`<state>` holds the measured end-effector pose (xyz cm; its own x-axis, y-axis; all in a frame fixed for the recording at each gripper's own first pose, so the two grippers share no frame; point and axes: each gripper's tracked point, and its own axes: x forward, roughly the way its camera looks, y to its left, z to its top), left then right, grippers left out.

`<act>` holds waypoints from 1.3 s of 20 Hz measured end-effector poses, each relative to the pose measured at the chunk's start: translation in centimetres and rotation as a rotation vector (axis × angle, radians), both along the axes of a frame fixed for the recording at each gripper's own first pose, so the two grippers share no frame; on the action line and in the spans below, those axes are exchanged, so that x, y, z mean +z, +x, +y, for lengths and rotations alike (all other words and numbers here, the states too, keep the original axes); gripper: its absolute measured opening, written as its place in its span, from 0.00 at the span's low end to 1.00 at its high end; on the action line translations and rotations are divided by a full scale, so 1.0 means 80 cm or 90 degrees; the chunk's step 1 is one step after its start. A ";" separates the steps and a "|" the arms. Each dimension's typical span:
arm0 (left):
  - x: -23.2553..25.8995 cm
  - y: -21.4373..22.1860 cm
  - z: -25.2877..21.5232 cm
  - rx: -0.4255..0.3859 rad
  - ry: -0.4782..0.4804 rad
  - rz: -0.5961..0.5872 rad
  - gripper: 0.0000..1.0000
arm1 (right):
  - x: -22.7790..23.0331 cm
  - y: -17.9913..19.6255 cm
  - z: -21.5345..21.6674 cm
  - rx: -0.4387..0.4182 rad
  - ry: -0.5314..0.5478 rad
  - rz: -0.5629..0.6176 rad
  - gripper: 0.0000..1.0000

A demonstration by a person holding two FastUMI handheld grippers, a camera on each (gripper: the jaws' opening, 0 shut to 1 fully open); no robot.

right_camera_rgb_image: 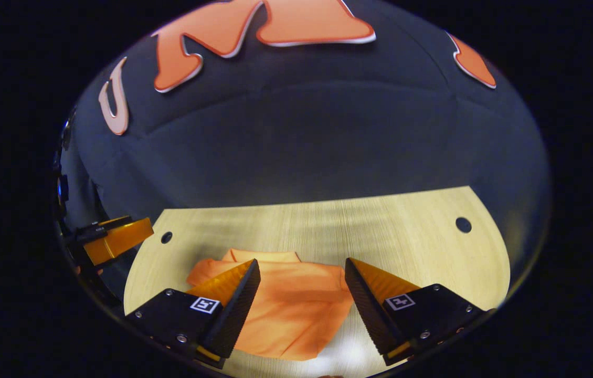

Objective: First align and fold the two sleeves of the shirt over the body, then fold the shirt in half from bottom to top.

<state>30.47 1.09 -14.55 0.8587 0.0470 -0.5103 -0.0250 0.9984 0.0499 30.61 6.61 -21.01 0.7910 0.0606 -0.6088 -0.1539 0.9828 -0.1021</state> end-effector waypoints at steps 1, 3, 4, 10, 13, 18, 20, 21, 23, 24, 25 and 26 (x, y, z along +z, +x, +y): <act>0.027 -0.007 -0.003 -0.007 0.007 -0.028 1.00 | 0.023 -0.006 0.006 0.008 0.002 -0.027 0.99; 0.075 -0.019 -0.016 -0.022 0.008 -0.082 1.00 | 0.066 -0.020 0.019 0.024 0.010 -0.074 0.99; 0.098 -0.032 -0.023 -0.028 0.007 -0.103 1.00 | 0.087 -0.030 0.023 0.032 0.014 -0.095 0.99; 0.202 -0.107 -0.058 -0.058 0.036 -0.216 0.99 | 0.201 -0.079 0.023 0.072 -0.043 -0.274 0.99; 0.238 -0.149 -0.077 -0.078 0.007 -0.283 0.99 | 0.234 -0.105 0.025 0.078 -0.026 -0.294 0.98; 0.242 -0.204 -0.083 -0.020 -0.012 -0.303 0.99 | 0.255 -0.138 -0.011 0.057 -0.050 -0.325 1.00; 0.244 -0.218 -0.080 -0.002 -0.003 -0.318 0.98 | 0.254 -0.153 -0.021 0.066 -0.050 -0.324 0.98; 0.245 -0.224 -0.081 0.004 0.007 -0.324 0.99 | 0.246 -0.164 -0.023 0.074 -0.039 -0.319 0.98; 0.244 -0.236 -0.083 0.014 0.031 -0.331 0.99 | 0.232 -0.180 -0.028 0.091 -0.007 -0.308 0.98; 0.243 -0.242 -0.084 0.020 0.042 -0.332 0.99 | 0.229 -0.183 -0.030 0.097 0.003 -0.306 0.98; 0.242 -0.246 -0.084 0.026 0.048 -0.330 0.97 | 0.226 -0.185 -0.033 0.102 0.008 -0.306 1.00; 0.240 -0.249 -0.086 0.035 0.052 -0.329 0.99 | 0.224 -0.188 -0.034 0.109 0.009 -0.306 0.98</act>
